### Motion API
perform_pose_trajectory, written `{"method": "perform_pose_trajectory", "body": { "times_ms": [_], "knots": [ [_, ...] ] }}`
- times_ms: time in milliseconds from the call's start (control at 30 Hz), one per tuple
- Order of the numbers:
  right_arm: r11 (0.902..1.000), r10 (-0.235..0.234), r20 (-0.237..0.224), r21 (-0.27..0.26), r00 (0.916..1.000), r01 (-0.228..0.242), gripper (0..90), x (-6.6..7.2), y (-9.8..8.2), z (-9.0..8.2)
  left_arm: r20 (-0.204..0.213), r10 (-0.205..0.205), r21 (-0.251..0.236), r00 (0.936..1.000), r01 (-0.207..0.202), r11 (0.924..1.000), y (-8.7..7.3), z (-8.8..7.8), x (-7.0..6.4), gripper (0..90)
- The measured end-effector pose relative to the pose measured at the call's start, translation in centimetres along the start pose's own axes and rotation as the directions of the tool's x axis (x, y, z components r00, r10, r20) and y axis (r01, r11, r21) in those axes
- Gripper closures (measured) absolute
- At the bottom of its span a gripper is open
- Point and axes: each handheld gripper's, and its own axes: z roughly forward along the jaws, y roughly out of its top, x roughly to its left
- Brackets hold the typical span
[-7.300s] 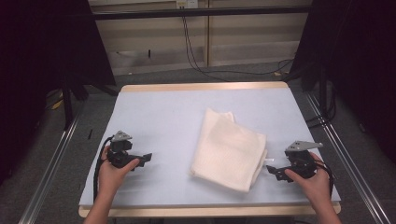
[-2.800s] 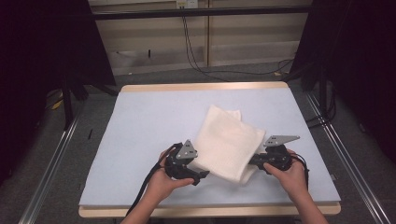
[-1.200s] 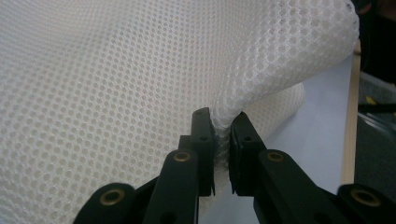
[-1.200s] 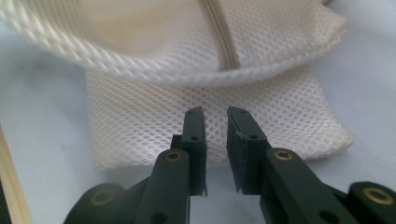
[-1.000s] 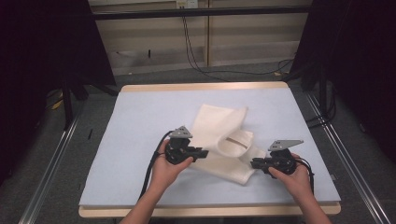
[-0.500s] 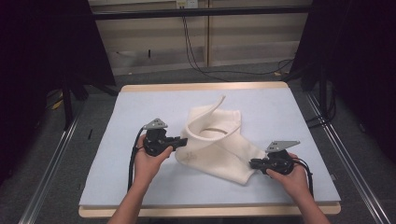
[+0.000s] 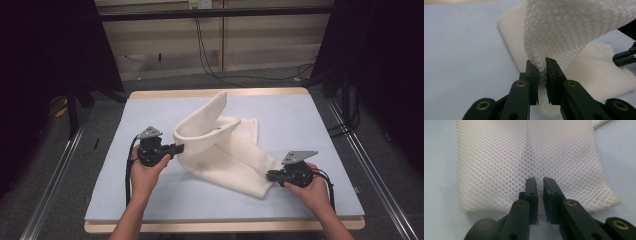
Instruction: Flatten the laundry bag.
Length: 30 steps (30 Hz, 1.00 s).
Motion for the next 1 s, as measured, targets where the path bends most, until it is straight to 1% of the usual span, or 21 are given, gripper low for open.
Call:
{"method": "perform_pose_trajectory", "body": {
  "times_ms": [33,67,100,133,167,200,233,267,333,367,500,533,600,667,700,767,800,867,933,1000],
  "knots": [
    [1.0000,0.003,-0.007,-0.002,1.0000,-0.003,81.9,0.0,0.0,0.0,-0.006,0.001,0.003,1.0000,-0.001,1.0000,0.0,0.0,0.0,81.8],
    [1.0000,0.001,0.002,0.003,1.0000,-0.001,82.0,0.0,0.0,0.0,-0.005,-0.004,-0.003,1.0000,0.004,1.0000,0.0,0.0,0.1,81.8],
    [1.0000,-0.001,-0.001,-0.005,1.0000,0.001,82.0,0.1,-0.1,0.0,-0.012,-0.005,-0.007,0.9999,0.004,1.0000,0.0,-0.1,0.2,81.7],
    [1.0000,-0.003,0.016,0.002,0.9999,0.002,82.0,0.1,0.0,-0.1,-0.015,-0.005,-0.007,0.9999,0.005,1.0000,0.0,-0.2,0.3,81.8],
    [1.0000,0.001,0.004,-0.006,1.0000,-0.001,82.0,0.2,-0.1,0.0,-0.013,-0.007,-0.007,0.9999,0.007,1.0000,0.0,-0.3,0.3,81.8],
    [1.0000,0.002,0.008,0.000,1.0000,-0.002,82.1,0.2,-0.1,0.0,-0.021,-0.014,-0.012,0.9997,0.013,0.9998,0.0,-0.3,0.3,81.8],
    [1.0000,-0.005,0.018,-0.002,0.9998,0.005,82.1,0.2,-0.1,0.0,-0.025,-0.009,-0.011,0.9996,0.009,0.9999,-0.1,-0.4,0.5,81.8],
    [1.0000,-0.006,0.021,-0.003,0.9998,0.006,82.1,0.3,-0.1,0.0,-0.020,-0.020,-0.015,0.9996,0.019,0.9997,-0.1,-0.4,0.5,81.8],
    [1.0000,0.002,0.017,-0.004,0.9998,-0.002,82.1,0.3,-0.1,0.0,-0.025,-0.021,-0.011,0.9995,0.020,0.9997,-0.2,-0.5,0.8,81.7],
    [1.0000,0.001,0.021,-0.004,0.9998,-0.001,82.1,0.3,-0.1,0.0,-0.037,-0.025,-0.013,0.9990,0.024,0.9996,-0.2,-0.6,0.9,81.3],
    [1.0000,0.005,0.017,-0.006,0.9998,-0.004,82.1,0.3,-0.1,0.0,-0.037,-0.033,-0.015,0.9988,0.033,0.9993,-0.3,-0.7,1.2,80.8],
    [1.0000,0.007,0.019,-0.006,0.9998,-0.006,82.1,0.3,-0.1,0.0,-0.048,-0.035,-0.017,0.9983,0.034,0.9993,-0.4,-0.8,1.2,80.7],
    [0.9999,0.007,0.020,-0.007,0.9998,-0.007,82.0,0.3,-0.1,0.0,-0.054,-0.034,-0.016,0.9979,0.034,0.9993,-0.5,-0.9,1.4,80.2],
    [0.9999,0.006,0.018,-0.010,0.9998,-0.006,82.1,0.3,-0.1,0.1,-0.055,-0.044,-0.012,0.9975,0.043,0.9990,-0.7,-1.0,1.7,79.7],
    [0.9999,0.004,0.018,-0.010,0.9998,-0.004,82.1,0.3,-0.1,0.1,-0.066,-0.054,-0.016,0.9964,0.053,0.9985,-0.7,-1.0,1.8,79.5],
    [1.0000,0.003,0.016,-0.009,0.9999,-0.002,82.0,0.3,-0.1,0.1,-0.062,-0.058,-0.011,0.9964,0.057,0.9983,-0.9,-1.1,2.1,79.5],
    [0.9999,0.005,0.016,-0.011,0.9999,-0.004,82.0,0.3,0.0,0.1,-0.074,-0.061,-0.014,0.9954,0.060,0.9981,-0.9,-1.2,2.2,79.3],
    [0.9999,0.004,0.008,-0.013,1.0000,-0.004,81.9,0.3,0.0,0.2,-0.076,-0.068,-0.017,0.9948,0.067,0.9976,-1.0,-1.3,2.3,78.2],
    [1.0000,0.004,0.009,-0.009,0.9999,-0.004,81.8,0.3,0.0,0.2,-0.094,-0.062,-0.005,0.9936,0.062,0.9981,-1.1,-1.5,2.5,78.0],
    [1.0000,0.006,0.012,-0.005,0.9999,-0.006,81.6,0.3,0.0,0.2,-0.095,-0.074,-0.007,0.9927,0.074,0.9973,-1.3,-1.6,2.7,77.6]
  ]
}}
